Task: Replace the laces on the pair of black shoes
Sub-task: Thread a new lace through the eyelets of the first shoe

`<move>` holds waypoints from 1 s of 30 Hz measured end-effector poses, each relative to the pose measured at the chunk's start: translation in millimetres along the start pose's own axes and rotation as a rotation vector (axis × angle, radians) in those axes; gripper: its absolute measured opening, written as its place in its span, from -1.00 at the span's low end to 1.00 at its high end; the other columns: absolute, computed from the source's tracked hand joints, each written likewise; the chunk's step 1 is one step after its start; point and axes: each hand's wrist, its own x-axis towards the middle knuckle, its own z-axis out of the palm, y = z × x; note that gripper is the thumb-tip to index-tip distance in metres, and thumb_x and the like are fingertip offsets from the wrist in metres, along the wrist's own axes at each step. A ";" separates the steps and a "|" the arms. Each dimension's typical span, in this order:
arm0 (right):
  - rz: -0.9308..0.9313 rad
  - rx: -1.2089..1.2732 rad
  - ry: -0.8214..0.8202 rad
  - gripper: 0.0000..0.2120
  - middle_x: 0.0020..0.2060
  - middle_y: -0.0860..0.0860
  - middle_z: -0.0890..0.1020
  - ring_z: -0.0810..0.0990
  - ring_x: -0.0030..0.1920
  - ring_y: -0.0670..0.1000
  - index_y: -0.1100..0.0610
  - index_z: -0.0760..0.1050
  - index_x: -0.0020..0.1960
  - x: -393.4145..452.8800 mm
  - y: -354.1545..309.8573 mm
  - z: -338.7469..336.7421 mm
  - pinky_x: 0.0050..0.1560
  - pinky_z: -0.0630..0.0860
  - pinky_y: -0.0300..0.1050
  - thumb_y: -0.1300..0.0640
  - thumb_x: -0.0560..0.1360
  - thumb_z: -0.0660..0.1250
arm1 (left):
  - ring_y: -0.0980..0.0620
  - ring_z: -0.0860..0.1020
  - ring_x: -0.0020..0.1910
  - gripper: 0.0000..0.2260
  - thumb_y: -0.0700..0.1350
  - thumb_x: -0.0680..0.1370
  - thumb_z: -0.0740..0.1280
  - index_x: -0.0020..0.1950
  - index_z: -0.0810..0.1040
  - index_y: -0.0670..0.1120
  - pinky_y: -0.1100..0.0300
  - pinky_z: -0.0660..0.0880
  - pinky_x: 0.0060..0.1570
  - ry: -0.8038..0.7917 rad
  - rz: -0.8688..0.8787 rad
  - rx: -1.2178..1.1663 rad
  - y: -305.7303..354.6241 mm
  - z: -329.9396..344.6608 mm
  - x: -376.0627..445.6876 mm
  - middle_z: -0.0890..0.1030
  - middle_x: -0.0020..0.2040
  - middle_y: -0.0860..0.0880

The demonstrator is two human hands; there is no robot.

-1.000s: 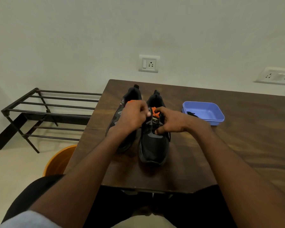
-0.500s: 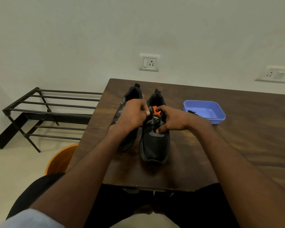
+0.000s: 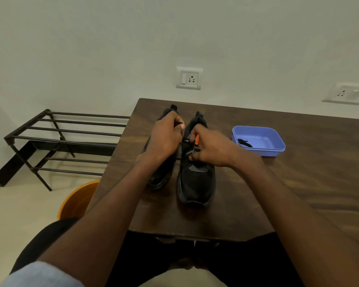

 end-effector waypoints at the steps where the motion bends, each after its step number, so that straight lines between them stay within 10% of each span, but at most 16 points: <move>1: -0.031 -0.051 -0.026 -0.64 0.00 -0.01 0.60 0.61 -0.04 0.05 -0.03 0.40 0.26 -0.8 -5.5 4.2 -0.05 0.62 0.03 0.02 0.55 0.44 | 0.11 0.60 -0.08 -0.95 -0.19 0.64 0.34 0.01 0.57 -0.06 0.18 0.56 -0.04 0.007 0.015 0.035 -1.2 -2.4 1.8 0.63 -0.10 0.05; 4: -0.038 -0.220 -0.119 -0.72 0.08 -0.04 0.58 0.59 0.07 0.06 -0.06 0.49 0.31 -1.9 -17.1 18.1 0.02 0.59 0.05 -0.10 0.64 0.31 | 0.11 0.59 -0.09 -0.94 -0.16 0.62 0.38 -0.04 0.61 -0.03 0.19 0.56 -0.03 0.026 0.048 0.142 -4.8 -10.0 7.1 0.64 -0.10 0.07; 8: 0.131 -0.089 0.094 -0.55 -0.30 0.03 0.57 0.60 -0.24 0.08 0.04 0.48 -0.28 3.2 -22.4 19.7 -0.17 0.58 0.04 -0.27 0.60 0.30 | 0.07 0.58 -0.16 -0.92 -0.13 0.60 0.40 -0.08 0.66 -0.04 0.09 0.57 -0.06 0.052 0.069 0.330 -6.4 -19.3 6.4 0.66 -0.13 0.02; 14: 0.355 0.603 0.131 -0.79 -0.16 0.14 0.76 0.73 -0.21 0.04 0.23 0.65 -0.08 -11.8 -15.3 -8.3 -0.13 0.65 -0.02 0.11 0.45 0.58 | -0.01 0.63 -0.15 -0.95 -0.08 0.57 0.44 -0.05 0.68 -0.04 -0.01 0.63 -0.01 0.031 -0.046 0.539 -3.9 -39.0 2.4 0.67 -0.16 -0.01; 19: 0.437 0.924 0.103 -0.53 -0.23 0.04 0.74 0.75 -0.16 0.02 0.05 0.50 -0.30 -32.3 -4.0 -42.7 -0.13 0.53 -0.08 -0.33 0.50 0.40 | -0.08 0.58 -0.13 -0.90 -0.04 0.58 0.40 -0.09 0.59 -0.04 -0.06 0.43 0.09 0.018 -0.129 0.707 -1.3 -45.9 0.0 0.56 -0.25 -0.01; 24: 0.397 0.910 0.300 -0.78 -0.26 0.16 0.72 0.72 -0.25 0.06 0.10 0.50 -0.22 -39.8 11.3 -48.6 -0.11 0.51 -0.06 0.16 0.49 0.53 | -0.09 0.53 0.01 -0.83 -0.05 0.55 0.43 -0.15 0.46 0.01 -0.21 0.24 0.31 -0.156 -0.239 0.841 0.2 -44.5 -3.9 0.56 -0.14 -0.01; 27: 0.311 1.129 0.349 -0.77 -0.23 0.10 0.70 0.73 -0.20 0.06 0.07 0.47 -0.16 -39.1 11.7 -53.5 -0.10 0.59 -0.07 0.36 0.51 0.42 | -0.07 0.51 0.17 -0.84 0.07 0.56 0.43 0.03 0.57 0.02 -0.28 0.22 0.38 -0.163 -0.192 0.741 5.0 -42.5 -2.3 0.58 0.07 -0.03; 30: 0.141 1.370 0.239 -0.87 -0.23 0.02 0.60 0.55 -0.39 -0.07 0.09 0.49 -0.10 -39.6 4.7 -56.6 -0.25 0.59 -0.12 0.27 0.55 0.40 | 0.08 0.57 0.16 -0.77 0.09 0.66 0.31 0.23 0.62 0.03 -0.11 0.41 0.35 -0.138 -0.073 0.147 25.6 -41.7 -3.4 0.66 0.12 0.06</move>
